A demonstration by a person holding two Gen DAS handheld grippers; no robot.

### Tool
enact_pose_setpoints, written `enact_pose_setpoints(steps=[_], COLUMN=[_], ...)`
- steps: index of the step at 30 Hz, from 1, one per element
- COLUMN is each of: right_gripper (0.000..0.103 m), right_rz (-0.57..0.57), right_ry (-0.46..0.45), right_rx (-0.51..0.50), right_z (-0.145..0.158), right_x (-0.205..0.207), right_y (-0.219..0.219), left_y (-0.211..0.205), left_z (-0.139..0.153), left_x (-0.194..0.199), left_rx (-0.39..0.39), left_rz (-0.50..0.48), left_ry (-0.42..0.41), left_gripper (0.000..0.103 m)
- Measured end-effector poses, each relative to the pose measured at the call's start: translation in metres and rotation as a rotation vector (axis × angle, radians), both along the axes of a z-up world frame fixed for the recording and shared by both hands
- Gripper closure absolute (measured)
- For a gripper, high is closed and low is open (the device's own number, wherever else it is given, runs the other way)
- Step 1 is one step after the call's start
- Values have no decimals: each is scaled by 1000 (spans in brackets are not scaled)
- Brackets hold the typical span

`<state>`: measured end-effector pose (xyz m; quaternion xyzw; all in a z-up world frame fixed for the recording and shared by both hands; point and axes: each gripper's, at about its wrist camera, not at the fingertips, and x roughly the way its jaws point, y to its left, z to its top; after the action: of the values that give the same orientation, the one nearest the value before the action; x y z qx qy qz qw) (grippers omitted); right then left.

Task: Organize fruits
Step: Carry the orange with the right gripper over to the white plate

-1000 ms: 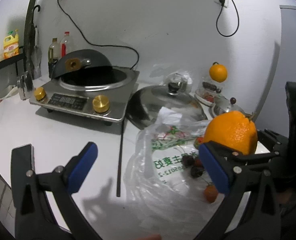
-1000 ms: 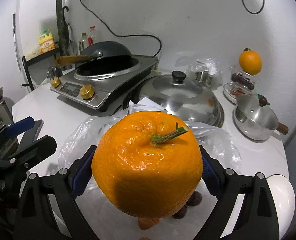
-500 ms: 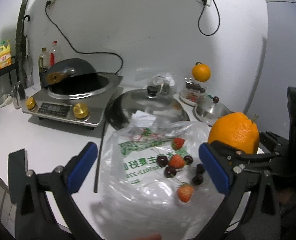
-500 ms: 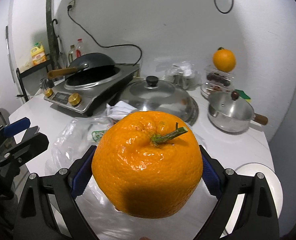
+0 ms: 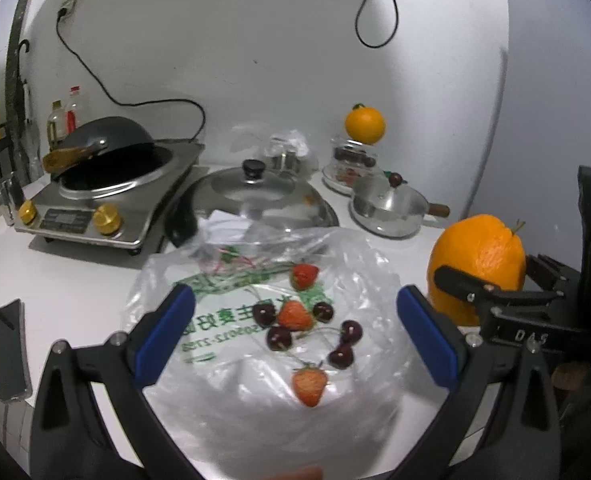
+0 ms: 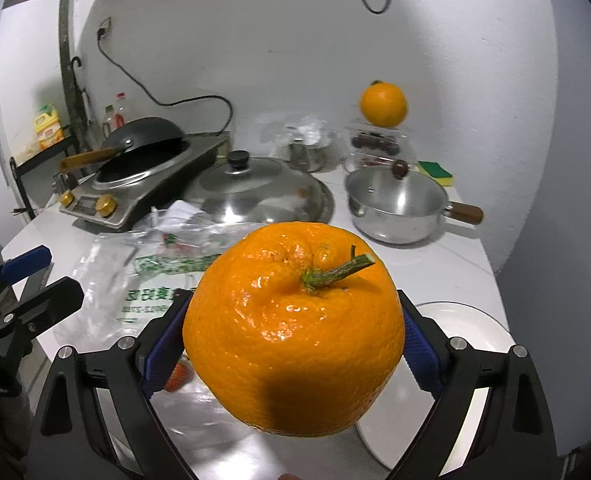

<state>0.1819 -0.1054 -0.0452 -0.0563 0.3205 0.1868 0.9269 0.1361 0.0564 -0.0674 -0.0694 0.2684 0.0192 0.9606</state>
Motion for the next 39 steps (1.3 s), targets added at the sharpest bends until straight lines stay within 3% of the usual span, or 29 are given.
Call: enact_pose_setpoints(steps=[19, 39], right_gripper=[8, 8], right_rz=[-106, -201], right_ry=[30, 89], right_rx=[24, 16], right_z=[-12, -41], right_x=[31, 71], right_y=[-76, -128], left_y=[-57, -89], left_z=[-5, -21], left_x=[43, 84], left_rx=[45, 62], left_rz=[-69, -106], left_ry=[43, 92], left_gripper=[1, 1])
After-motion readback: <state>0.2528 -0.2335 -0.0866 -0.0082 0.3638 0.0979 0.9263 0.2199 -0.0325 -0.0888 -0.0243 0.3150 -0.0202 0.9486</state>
